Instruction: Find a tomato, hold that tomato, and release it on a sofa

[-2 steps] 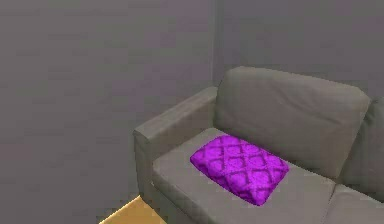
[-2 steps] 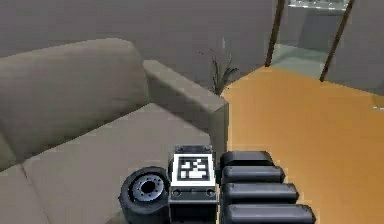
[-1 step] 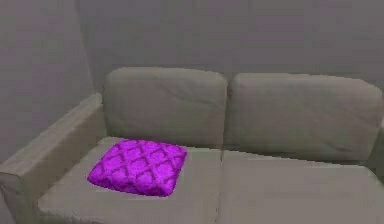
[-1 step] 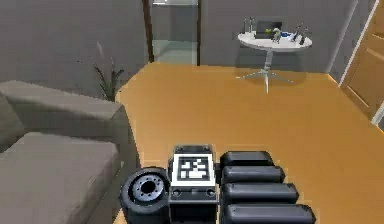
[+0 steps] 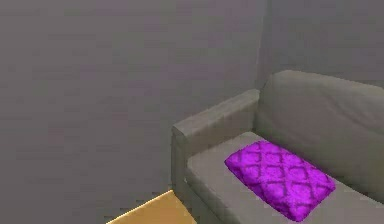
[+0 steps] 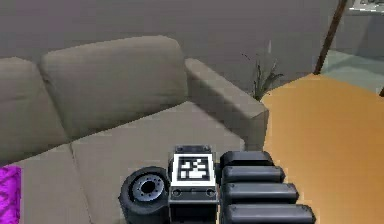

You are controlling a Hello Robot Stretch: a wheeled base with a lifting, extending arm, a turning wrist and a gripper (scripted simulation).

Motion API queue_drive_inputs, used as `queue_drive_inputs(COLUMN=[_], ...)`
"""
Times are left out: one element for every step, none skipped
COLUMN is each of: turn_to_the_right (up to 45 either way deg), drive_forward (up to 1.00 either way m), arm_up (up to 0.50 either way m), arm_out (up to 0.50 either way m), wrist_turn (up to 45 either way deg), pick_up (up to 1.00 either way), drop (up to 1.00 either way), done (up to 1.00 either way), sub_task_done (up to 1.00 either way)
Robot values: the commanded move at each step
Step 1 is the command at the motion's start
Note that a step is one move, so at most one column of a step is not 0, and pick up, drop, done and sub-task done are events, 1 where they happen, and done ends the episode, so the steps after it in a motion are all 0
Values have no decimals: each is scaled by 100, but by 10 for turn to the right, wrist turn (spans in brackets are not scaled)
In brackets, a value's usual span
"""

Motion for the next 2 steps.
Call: queue_drive_inputs(turn_to_the_right=[-150,-30], drive_forward=[0,0], arm_up=[0,0], arm_out=[0,0], wrist_turn=[0,0], pick_up=[0,0], drop=[0,0], done=[0,0], sub_task_done=[0,0])
